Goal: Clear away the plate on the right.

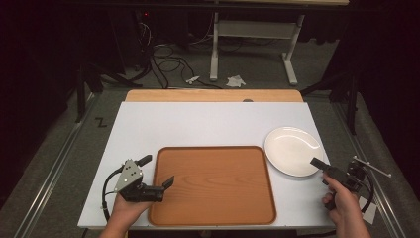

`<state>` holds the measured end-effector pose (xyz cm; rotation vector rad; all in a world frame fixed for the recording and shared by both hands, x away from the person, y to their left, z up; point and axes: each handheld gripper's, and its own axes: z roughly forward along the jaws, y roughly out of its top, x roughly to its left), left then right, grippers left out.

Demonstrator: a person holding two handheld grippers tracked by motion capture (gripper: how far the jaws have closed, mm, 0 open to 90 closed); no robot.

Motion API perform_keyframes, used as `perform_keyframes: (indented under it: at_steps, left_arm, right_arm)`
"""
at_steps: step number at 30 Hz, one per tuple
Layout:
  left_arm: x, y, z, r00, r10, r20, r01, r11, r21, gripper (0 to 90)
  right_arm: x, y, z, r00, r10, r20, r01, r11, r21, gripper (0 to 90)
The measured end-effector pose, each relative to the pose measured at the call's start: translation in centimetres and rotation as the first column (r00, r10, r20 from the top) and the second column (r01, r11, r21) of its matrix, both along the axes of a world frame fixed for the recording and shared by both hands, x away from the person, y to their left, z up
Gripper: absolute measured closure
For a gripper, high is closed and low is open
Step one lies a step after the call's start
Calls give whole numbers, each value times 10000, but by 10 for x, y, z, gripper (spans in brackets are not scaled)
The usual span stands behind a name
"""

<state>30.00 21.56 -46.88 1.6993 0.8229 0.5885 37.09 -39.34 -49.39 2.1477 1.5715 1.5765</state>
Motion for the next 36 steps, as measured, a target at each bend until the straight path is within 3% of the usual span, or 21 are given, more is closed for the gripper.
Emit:
perform_keyframes:
  at_steps: [20, 27, 31, 32, 36]
  left_arm:
    - [-13, 14, -1, 9996, 281, 39, -281, 9996, 54, 1]
    - [-15, 16, 0, 9995, 316, 44, -317, 9995, 93, 1]
    - [-17, 17, -1, 9993, 384, 23, -385, 9992, 48, 1]
    - [-16, 18, -1, 9991, 418, -17, -418, 9991, 29, 1]
    - [-17, 18, -1, 9992, 396, -26, -396, 9992, 58, 1]
  right_arm:
    - [19, -1, -13, 9960, -283, -850, 354, 9959, 832, 75]
    - [25, -5, -16, 9959, -333, -840, 434, 9917, 1208, 124]
    - [26, -9, -17, 9937, -467, -1020, 606, 9887, 1374, 207]
    - [27, -10, -17, 9924, -491, -1127, 628, 9906, 1219, 264]
    - [27, -11, -17, 9910, -535, -1231, 654, 9933, 951, 353]
